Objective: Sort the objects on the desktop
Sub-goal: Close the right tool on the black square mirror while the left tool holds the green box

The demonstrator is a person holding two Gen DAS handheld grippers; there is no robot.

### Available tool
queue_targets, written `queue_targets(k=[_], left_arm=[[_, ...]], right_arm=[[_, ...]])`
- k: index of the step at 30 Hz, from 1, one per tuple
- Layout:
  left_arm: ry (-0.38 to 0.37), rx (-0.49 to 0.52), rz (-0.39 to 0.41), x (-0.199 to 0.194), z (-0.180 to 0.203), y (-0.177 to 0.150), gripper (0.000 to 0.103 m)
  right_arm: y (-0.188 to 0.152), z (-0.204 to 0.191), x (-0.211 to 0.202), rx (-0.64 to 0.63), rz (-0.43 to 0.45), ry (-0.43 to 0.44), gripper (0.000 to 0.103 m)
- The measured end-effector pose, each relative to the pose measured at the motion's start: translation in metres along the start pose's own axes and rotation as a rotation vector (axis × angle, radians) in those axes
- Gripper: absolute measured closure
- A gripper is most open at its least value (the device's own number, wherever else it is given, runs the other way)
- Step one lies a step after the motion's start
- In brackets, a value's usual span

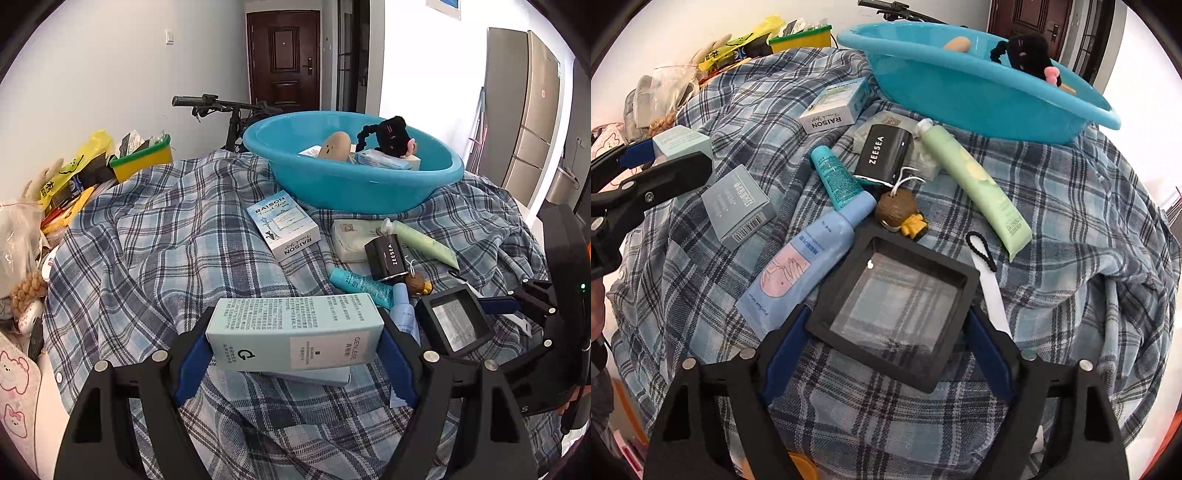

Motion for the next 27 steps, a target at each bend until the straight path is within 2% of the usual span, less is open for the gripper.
queue_targets(k=[5, 12, 20, 27], left_arm=[[0.001, 0.008, -0.004, 0.000, 0.002, -0.003, 0.021], [-0.009, 0.014, -0.005, 0.003, 0.009, -0.003, 0.021], [-0.024, 0.004, -0.008, 0.003, 0.013, -0.002, 0.021], [-0.043, -0.006, 0.004, 0.000, 0.018, 0.004, 0.021]], right_arm=[[-0.012, 0.014, -0.008, 0.018, -0.019, 0.025, 0.031], [-0.023, 0.028, -0.016, 0.011, -0.026, 0.007, 0.032], [-0.007, 0.023, -0.006, 0.020, -0.011, -0.030, 0.028], [0.001, 0.024, 0.000, 0.048, -0.009, -0.020, 0.030]])
Point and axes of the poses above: each gripper's, at about its wrist camera, not at the fingertips, and x roughly the way its jaws point, z to its right, y to its top, the point moved 10 cm from there along x, roughly the way its jaws point, and after that the axes turned 4 degrees about -x, right-handed, at the moved point
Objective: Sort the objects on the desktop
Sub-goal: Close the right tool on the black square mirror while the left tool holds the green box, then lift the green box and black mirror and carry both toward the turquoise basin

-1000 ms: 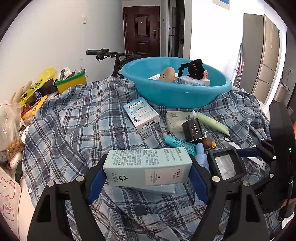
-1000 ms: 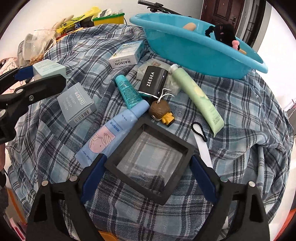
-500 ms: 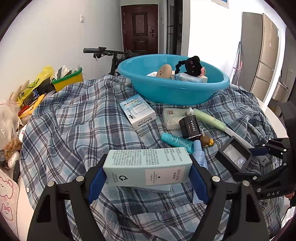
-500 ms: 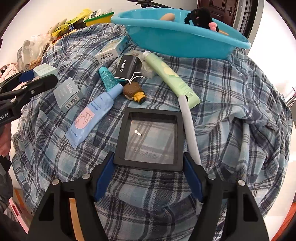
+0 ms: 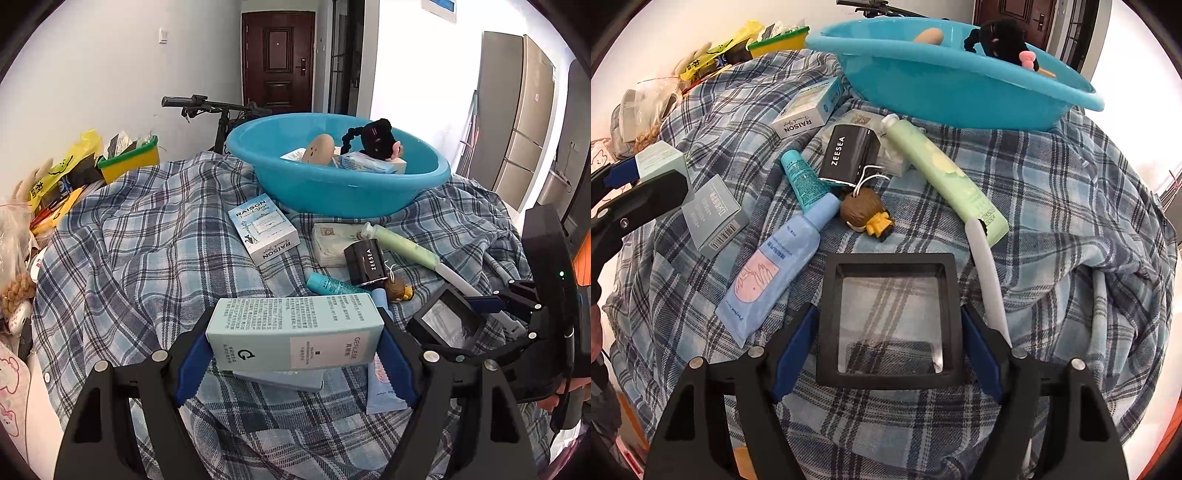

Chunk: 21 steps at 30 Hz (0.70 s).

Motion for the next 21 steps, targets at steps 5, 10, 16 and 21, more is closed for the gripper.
queue_targets(k=[5, 10, 16, 21], left_arm=[[0.001, 0.003, -0.003, 0.001, 0.002, -0.001, 0.021], [0.006, 0.007, -0.014, 0.005, 0.002, -0.005, 0.021], [0.000, 0.011, -0.014, 0.005, 0.005, -0.006, 0.021], [0.003, 0.012, -0.018, 0.005, 0.004, -0.007, 0.021]], right_arm=[[-0.003, 0.000, -0.004, -0.007, 0.010, 0.022, 0.034], [-0.006, -0.003, -0.012, -0.035, 0.023, 0.030, 0.034], [-0.010, -0.010, -0.006, -0.090, 0.000, 0.019, 0.034], [-0.010, -0.010, -0.006, -0.082, 0.008, 0.017, 0.033]])
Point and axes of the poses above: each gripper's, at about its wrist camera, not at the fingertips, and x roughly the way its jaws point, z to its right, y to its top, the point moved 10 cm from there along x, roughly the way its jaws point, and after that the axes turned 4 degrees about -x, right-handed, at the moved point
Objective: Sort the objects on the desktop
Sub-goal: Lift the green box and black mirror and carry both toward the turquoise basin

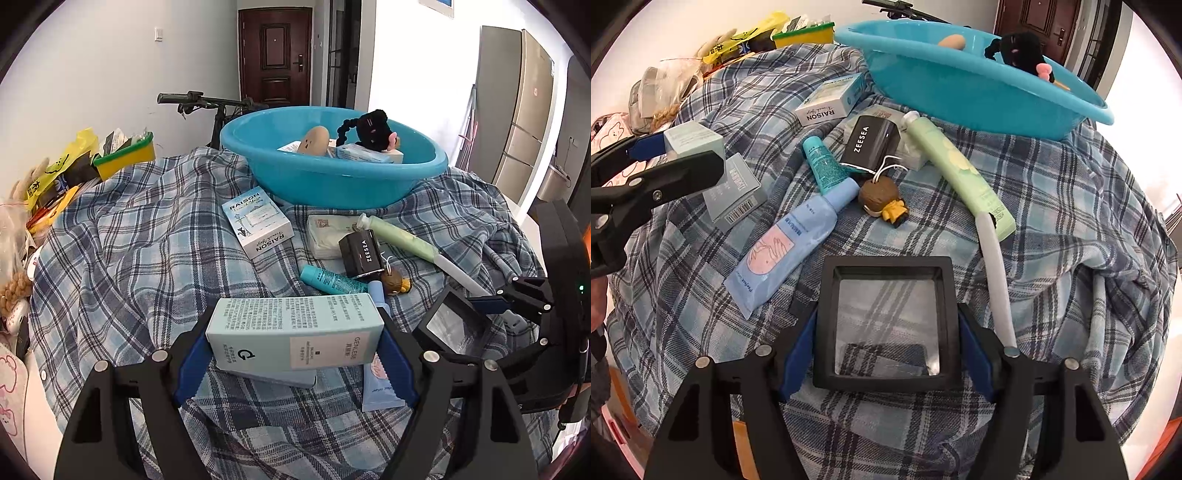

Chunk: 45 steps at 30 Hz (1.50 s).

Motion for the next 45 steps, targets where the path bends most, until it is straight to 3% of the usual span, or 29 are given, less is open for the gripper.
queue_targets(k=[8, 17, 25, 30, 35, 39, 45], left_arm=[[0.007, -0.010, 0.001, 0.000, -0.003, -0.001, 0.021], [0.017, -0.027, 0.047, -0.008, -0.001, 0.007, 0.021], [-0.008, -0.060, 0.180, -0.037, 0.010, 0.032, 0.021], [0.001, -0.083, 0.320, -0.065, 0.012, 0.055, 0.021], [0.007, -0.079, 0.473, -0.100, 0.016, 0.075, 0.021], [-0.019, -0.092, 0.522, -0.117, 0.019, 0.088, 0.021], [0.011, -0.078, 0.602, -0.140, 0.021, 0.098, 0.021]], right_arm=[[0.003, 0.006, -0.008, 0.046, 0.043, 0.002, 0.034], [0.022, 0.034, -0.054, 0.110, 0.207, -0.118, 0.034], [0.037, 0.066, -0.107, 0.223, 0.427, -0.232, 0.034], [0.047, 0.080, -0.145, 0.265, 0.595, -0.274, 0.034], [0.055, 0.080, -0.168, 0.249, 0.678, -0.292, 0.034], [0.059, 0.072, -0.188, 0.223, 0.746, -0.332, 0.034], [0.063, 0.062, -0.213, 0.199, 0.828, -0.363, 0.034]])
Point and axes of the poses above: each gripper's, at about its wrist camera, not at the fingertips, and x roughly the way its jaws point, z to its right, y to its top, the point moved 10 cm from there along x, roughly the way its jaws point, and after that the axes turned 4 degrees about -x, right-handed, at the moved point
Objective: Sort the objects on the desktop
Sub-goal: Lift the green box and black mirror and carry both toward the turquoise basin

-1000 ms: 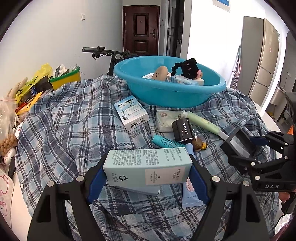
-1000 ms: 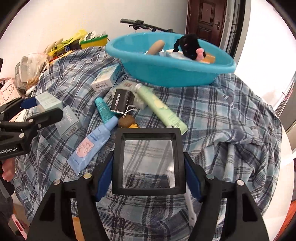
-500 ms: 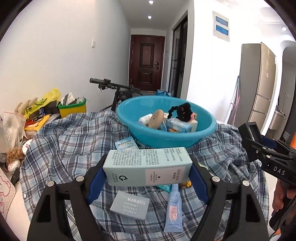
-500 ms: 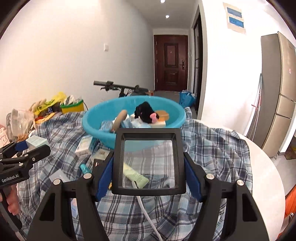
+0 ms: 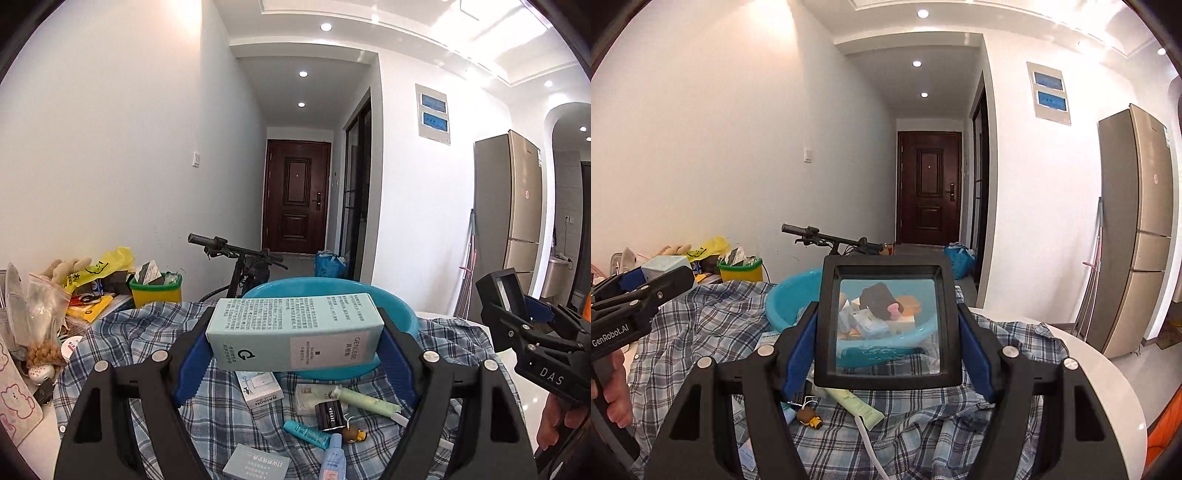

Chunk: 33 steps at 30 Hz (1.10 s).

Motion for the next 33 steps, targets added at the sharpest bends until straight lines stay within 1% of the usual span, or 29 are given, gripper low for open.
queue_targets(k=[5, 10, 21, 26, 30, 33], left_arm=[[0.012, 0.017, 0.047, -0.015, 0.000, 0.006, 0.021], [0.014, 0.020, 0.050, -0.022, 0.000, 0.007, 0.021], [0.022, 0.011, 0.038, -0.016, -0.004, 0.013, 0.021], [-0.038, 0.004, 0.007, 0.007, 0.004, 0.015, 0.021], [-0.069, -0.029, -0.013, 0.034, 0.005, 0.021, 0.021], [-0.084, -0.048, -0.034, 0.061, 0.003, 0.028, 0.021]], right_arm=[[0.008, -0.003, -0.010, -0.008, 0.032, 0.003, 0.034], [0.009, -0.004, -0.015, -0.006, 0.032, 0.018, 0.034], [0.013, 0.002, -0.016, -0.010, 0.041, 0.009, 0.034], [0.016, 0.000, -0.007, -0.007, 0.046, 0.020, 0.034], [0.021, -0.001, 0.009, -0.010, 0.048, 0.015, 0.034], [0.029, 0.000, 0.028, -0.023, 0.041, 0.015, 0.034]])
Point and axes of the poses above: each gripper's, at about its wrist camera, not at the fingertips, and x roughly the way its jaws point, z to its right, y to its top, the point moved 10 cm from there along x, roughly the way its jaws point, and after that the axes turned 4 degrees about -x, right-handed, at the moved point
